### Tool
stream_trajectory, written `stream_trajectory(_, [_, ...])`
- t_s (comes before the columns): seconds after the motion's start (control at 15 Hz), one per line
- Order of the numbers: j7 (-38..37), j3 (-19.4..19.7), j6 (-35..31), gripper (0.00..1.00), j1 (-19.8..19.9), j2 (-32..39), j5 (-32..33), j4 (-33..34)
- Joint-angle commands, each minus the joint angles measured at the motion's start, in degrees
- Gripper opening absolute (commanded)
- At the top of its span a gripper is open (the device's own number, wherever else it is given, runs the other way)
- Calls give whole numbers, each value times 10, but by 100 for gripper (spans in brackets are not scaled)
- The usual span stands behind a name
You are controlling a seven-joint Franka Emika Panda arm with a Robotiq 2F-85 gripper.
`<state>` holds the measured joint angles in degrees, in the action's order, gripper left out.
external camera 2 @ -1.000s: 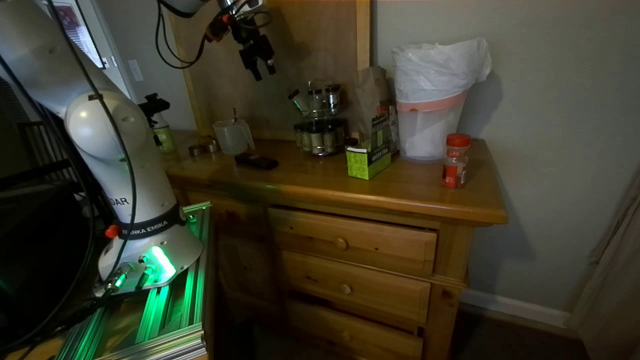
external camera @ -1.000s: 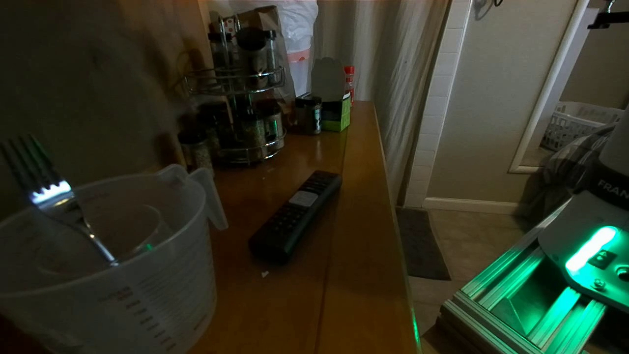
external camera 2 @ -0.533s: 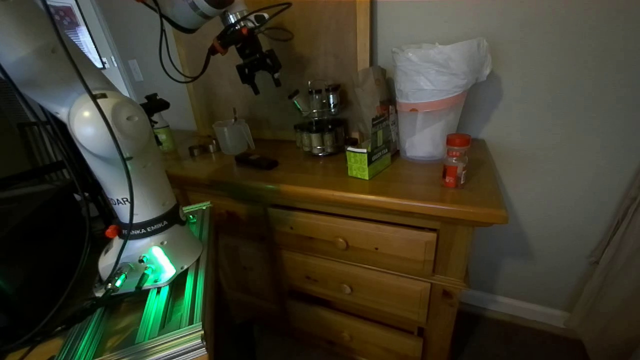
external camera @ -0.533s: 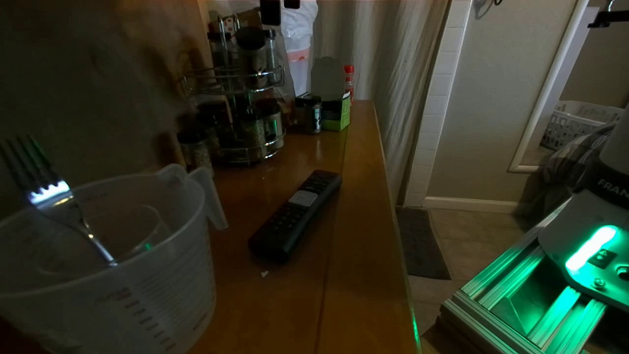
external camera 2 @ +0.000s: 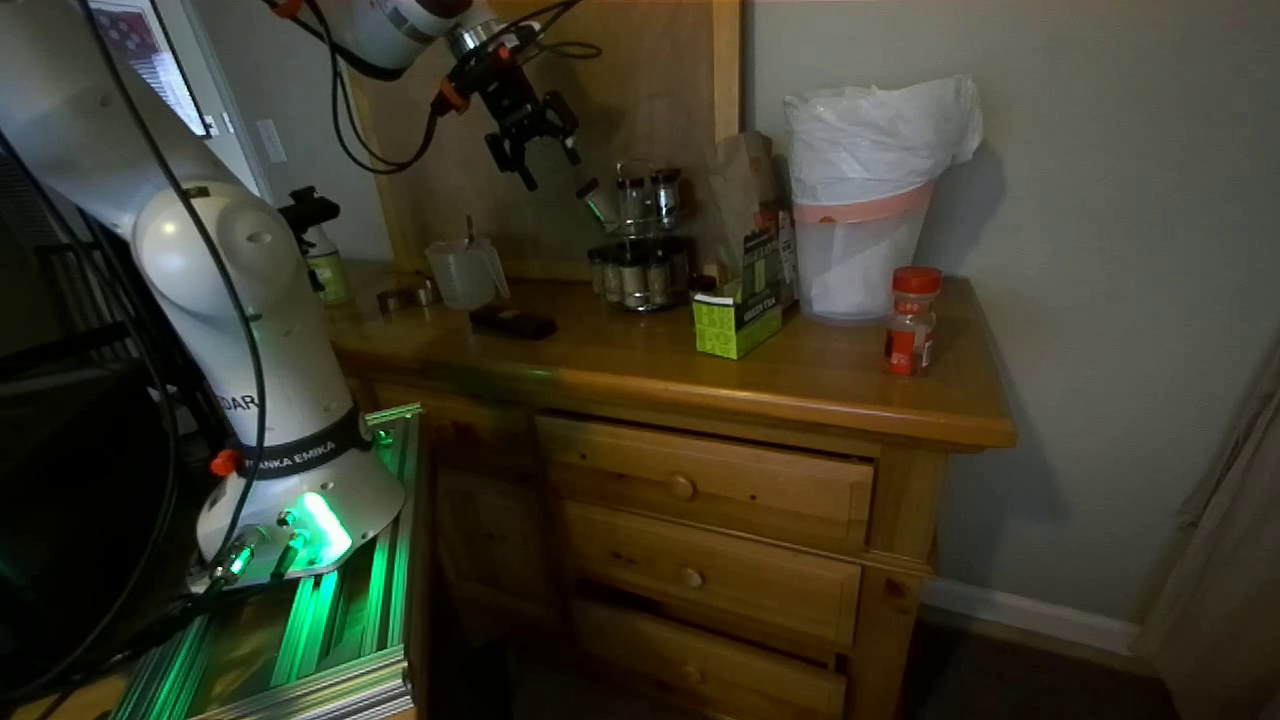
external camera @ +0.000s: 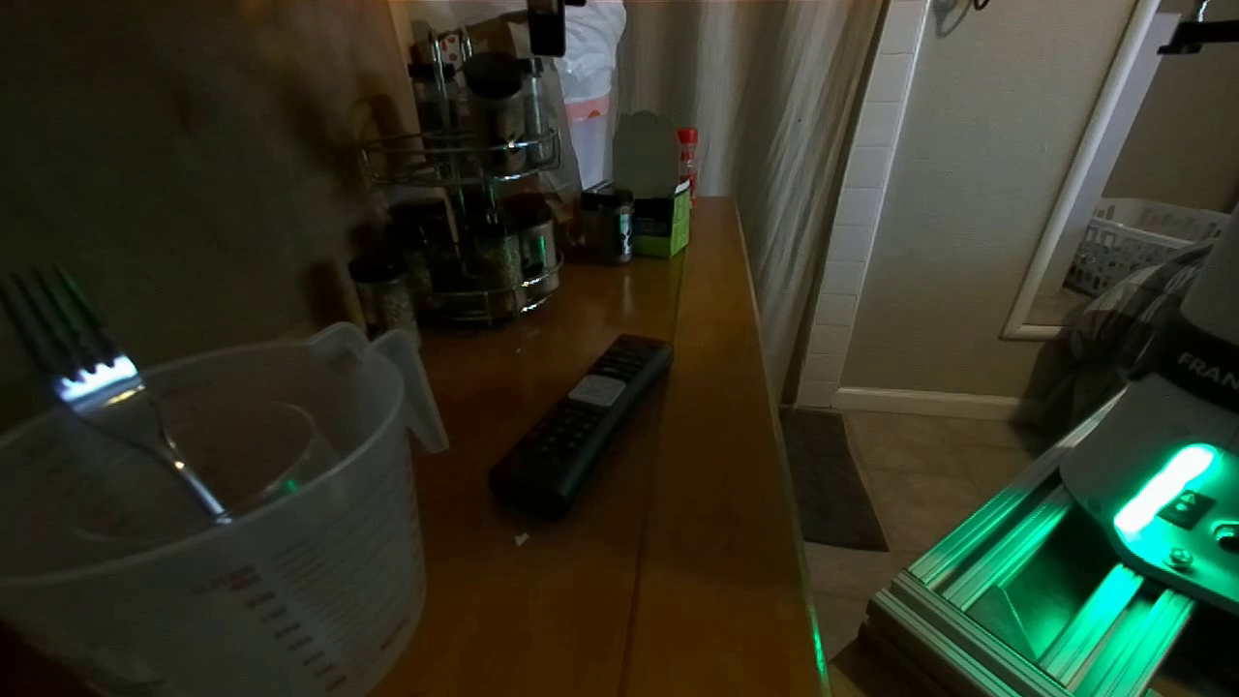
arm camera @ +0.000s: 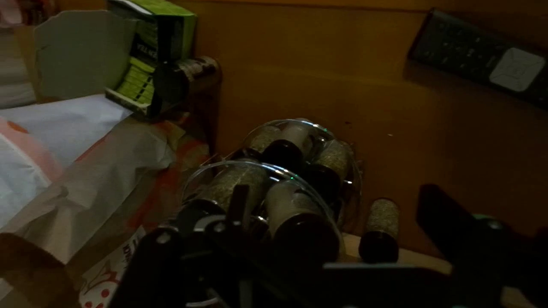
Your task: Put the spice bottle on the top shelf on the rack
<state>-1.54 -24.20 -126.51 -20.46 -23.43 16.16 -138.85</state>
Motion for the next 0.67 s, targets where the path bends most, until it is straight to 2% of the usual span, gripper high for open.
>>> stream_trajectory(0.0, [-38, -16, -46, 100, 21, -2, 70, -12])
stream_trajectory(0.4, [-58, -26, -80, 100, 22, 4, 94, -22])
stream_trajectory(0.6, [-71, -33, -95, 100, 31, 3, 126, -39])
